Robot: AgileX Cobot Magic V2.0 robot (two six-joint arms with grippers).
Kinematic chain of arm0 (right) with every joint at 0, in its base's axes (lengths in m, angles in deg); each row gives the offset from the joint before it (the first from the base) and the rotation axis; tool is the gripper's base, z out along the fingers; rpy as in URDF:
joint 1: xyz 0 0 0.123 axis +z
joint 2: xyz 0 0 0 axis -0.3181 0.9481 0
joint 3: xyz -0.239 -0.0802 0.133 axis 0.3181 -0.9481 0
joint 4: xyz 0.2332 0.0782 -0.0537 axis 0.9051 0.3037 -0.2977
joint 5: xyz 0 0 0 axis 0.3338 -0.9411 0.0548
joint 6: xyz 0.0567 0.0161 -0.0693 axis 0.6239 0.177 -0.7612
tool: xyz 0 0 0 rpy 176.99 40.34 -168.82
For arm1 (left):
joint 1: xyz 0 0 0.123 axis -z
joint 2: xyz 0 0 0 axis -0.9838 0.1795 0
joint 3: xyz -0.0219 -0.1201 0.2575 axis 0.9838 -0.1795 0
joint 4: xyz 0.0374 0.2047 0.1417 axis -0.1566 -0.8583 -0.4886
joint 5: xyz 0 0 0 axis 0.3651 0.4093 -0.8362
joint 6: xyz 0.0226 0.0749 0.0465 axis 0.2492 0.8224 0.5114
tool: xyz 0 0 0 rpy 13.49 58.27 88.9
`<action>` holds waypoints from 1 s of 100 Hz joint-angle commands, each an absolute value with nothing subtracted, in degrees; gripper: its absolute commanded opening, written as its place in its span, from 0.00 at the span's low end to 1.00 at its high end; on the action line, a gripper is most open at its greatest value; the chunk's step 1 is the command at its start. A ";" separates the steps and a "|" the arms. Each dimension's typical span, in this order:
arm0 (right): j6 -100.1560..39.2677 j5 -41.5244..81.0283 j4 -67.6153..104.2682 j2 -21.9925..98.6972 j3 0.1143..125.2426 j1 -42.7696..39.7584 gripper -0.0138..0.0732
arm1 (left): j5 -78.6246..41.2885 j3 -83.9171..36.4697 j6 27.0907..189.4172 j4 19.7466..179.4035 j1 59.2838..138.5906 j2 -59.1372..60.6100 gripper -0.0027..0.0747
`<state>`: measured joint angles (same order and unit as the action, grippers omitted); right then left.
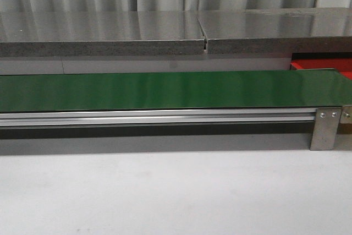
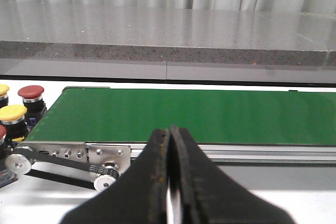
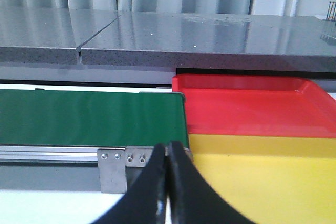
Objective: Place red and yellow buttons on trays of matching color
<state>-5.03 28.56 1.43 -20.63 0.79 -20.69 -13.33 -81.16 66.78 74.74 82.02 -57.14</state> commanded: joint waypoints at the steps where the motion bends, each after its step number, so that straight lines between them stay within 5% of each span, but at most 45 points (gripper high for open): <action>1: -5.20 32.72 1.05 -21.52 1.30 -21.13 0.08 | -8.63 -83.03 66.58 74.92 82.04 -59.32 0.01; 100: -5.20 32.72 1.05 -21.52 1.30 -21.13 0.08 | -9.24 -79.45 66.58 74.78 81.91 -59.20 0.01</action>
<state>-5.03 28.56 1.43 -20.63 0.79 -20.69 -11.79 -81.04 66.78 74.74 82.02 -57.14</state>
